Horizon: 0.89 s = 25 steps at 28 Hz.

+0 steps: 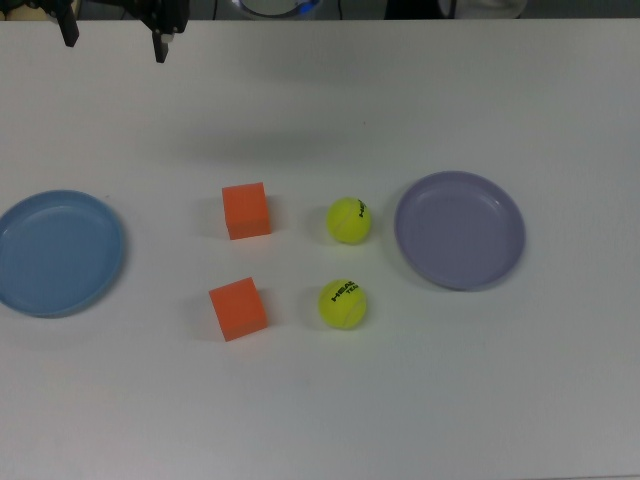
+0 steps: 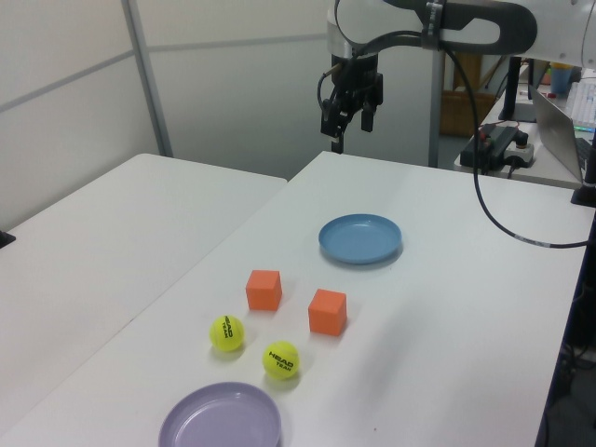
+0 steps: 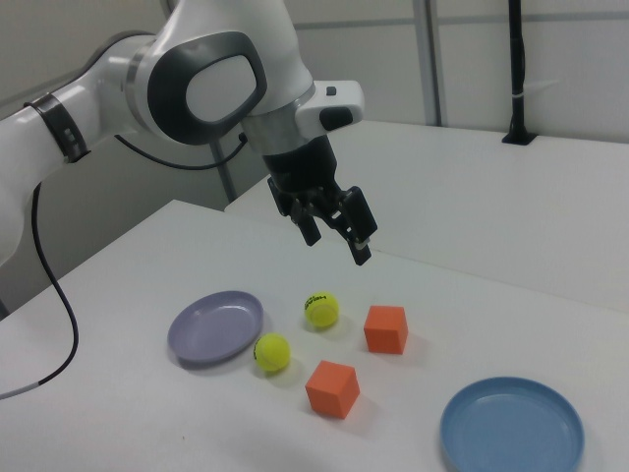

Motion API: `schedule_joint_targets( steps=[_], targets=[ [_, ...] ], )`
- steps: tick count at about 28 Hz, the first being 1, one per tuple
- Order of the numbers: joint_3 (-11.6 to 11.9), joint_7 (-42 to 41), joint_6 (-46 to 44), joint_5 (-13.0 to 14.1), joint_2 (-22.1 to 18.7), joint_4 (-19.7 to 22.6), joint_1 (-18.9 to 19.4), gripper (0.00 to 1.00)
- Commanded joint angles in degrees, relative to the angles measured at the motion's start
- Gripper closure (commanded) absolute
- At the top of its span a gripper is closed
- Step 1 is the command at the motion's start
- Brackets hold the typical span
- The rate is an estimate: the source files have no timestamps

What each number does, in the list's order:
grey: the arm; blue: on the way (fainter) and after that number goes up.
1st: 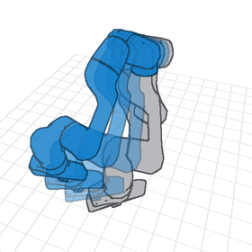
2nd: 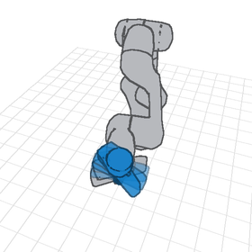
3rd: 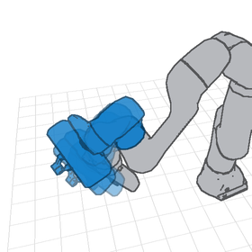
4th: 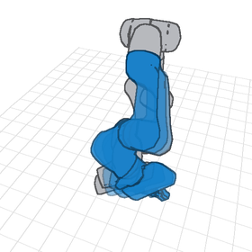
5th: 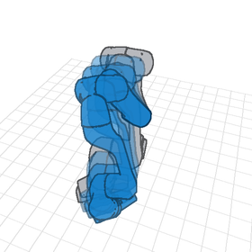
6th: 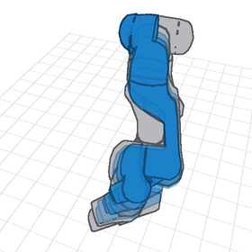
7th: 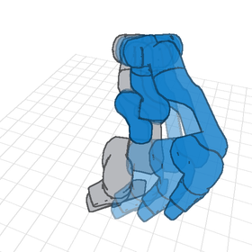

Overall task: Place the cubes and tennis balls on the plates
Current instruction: 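Move the gripper down over the orange cube nearest the blue plate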

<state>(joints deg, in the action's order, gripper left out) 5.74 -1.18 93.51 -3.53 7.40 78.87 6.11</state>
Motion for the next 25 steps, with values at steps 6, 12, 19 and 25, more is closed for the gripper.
schedule_joint_targets(
  steps=[6,12,19,25],
  targets=[
    [-5.9,0.0,3.0,-0.4,7.2,0.4,0.4,0.00],
    [-6.7,0.2,12.1,-1.7,13.8,0.6,2.4,0.00],
    [-6.7,0.2,22.2,-4.2,19.1,1.4,3.3,0.00],
    [-6.7,2.6,32.3,-10.9,25.0,3.4,4.5,0.00]
  ],
)
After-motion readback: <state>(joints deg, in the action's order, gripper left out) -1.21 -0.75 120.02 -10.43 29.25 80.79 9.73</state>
